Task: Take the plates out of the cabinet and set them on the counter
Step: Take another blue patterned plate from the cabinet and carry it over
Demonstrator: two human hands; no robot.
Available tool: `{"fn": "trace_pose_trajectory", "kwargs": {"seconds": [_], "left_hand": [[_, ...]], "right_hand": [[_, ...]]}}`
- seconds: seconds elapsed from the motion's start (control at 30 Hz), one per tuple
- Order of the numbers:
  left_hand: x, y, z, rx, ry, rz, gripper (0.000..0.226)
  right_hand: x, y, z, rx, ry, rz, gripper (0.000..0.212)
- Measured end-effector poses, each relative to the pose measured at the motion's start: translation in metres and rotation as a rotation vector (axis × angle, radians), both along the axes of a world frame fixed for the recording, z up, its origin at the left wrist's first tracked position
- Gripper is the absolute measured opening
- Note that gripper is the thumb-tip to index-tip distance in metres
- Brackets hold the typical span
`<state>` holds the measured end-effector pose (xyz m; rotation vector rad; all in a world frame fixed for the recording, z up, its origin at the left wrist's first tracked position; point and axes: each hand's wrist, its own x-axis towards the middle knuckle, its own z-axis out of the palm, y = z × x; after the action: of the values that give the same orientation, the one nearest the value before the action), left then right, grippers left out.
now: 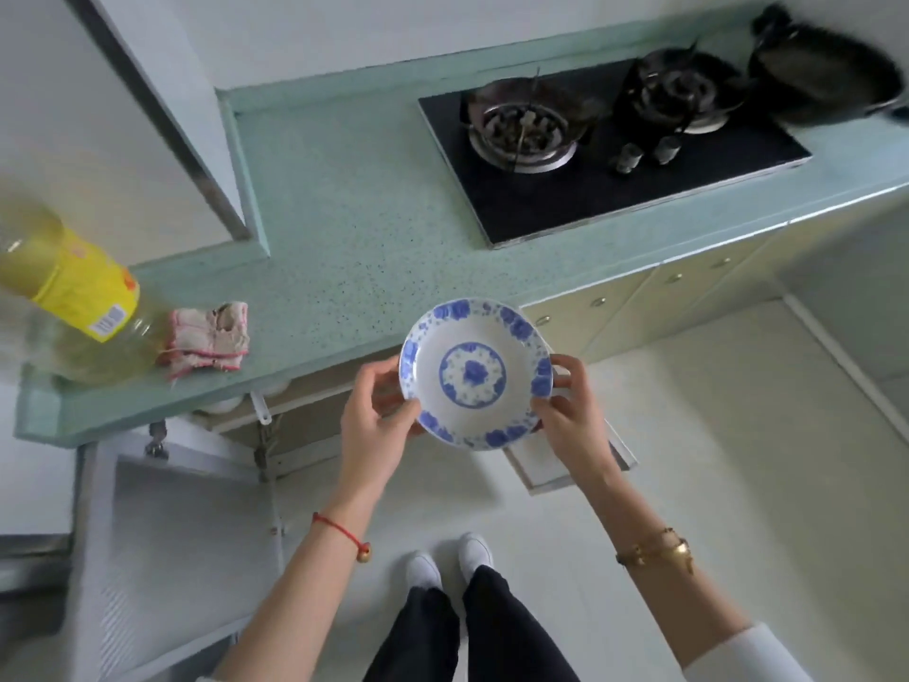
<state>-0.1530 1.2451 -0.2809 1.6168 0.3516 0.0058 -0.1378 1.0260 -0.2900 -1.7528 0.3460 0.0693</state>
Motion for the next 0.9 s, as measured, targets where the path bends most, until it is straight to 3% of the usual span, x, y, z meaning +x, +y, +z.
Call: {"fn": "trace_pose_trajectory", "kwargs": {"seconds": [0.33, 0.63, 0.9], "left_hand": [[-0.005, -0.115, 0.102, -0.019, -0.052, -0.412, 0.046], [-0.001, -0.299, 0.121, -0.016, -0.029, -0.688, 0.040], [0.002, -0.486, 0.123, -0.070, -0.052, -0.781, 0.038]], "right_hand": [[-0.098, -0.112, 0.098, 0.076, -0.078, -0.389, 0.042], [-0.154, -0.260, 0.124, 0.006, -0.103, -0.701, 0.040], [-0.174, -0.423, 0.142, -0.062, -0.104, -0.834, 0.039]]}}
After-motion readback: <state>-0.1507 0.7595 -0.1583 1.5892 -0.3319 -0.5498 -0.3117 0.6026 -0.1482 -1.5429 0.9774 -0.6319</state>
